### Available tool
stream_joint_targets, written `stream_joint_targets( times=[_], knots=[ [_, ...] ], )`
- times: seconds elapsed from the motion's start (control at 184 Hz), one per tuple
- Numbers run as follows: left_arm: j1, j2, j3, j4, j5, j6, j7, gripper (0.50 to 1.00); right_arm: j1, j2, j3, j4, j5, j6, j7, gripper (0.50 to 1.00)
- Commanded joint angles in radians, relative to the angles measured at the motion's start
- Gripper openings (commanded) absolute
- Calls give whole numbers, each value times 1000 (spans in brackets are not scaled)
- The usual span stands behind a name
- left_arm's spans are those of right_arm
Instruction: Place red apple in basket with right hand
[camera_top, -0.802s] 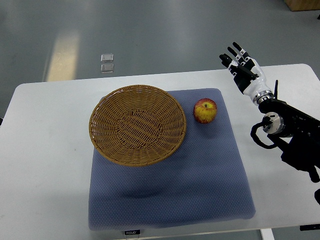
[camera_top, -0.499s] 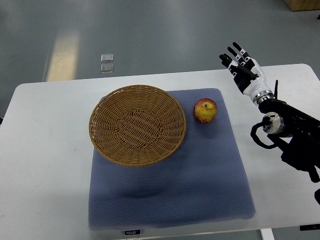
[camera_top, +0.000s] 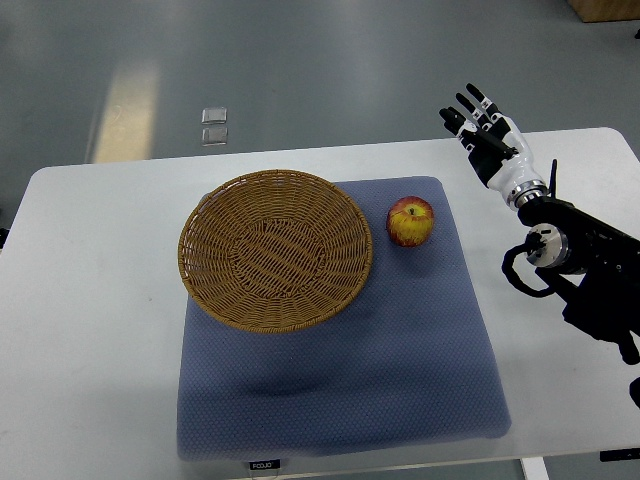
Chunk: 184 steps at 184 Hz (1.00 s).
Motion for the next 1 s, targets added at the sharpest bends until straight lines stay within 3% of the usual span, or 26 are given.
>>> stream_joint_targets(
  times=[0.0, 0.152, 0.157, 0.19, 0.276, 0.802, 0.992],
  knots=[
    [0, 0, 0, 4, 0, 0, 1, 1000, 2, -1, 0, -5, 0, -1, -1, 924],
    [0, 0, 0, 3, 0, 0, -1, 1000, 26, -1, 2, -37, 2, -20, -7, 924],
    [0, 0, 0, 0, 0, 0, 1, 1000, 41, 10, 3, -66, 3, -67, -10, 924],
    [0, 0, 0, -2, 0, 0, 1, 1000, 51, 13, 8, -86, 3, -108, -12, 924],
    [0, 0, 0, 0, 0, 0, 1, 1000, 58, 21, 8, -92, 3, -125, -12, 924],
    [0, 0, 0, 4, 0, 0, -1, 1000, 95, -34, -31, -82, -18, -136, -13, 924],
    [0, 0, 0, 3, 0, 0, 1, 1000, 98, -96, -87, 3, -140, -124, -12, 924]
  ],
)
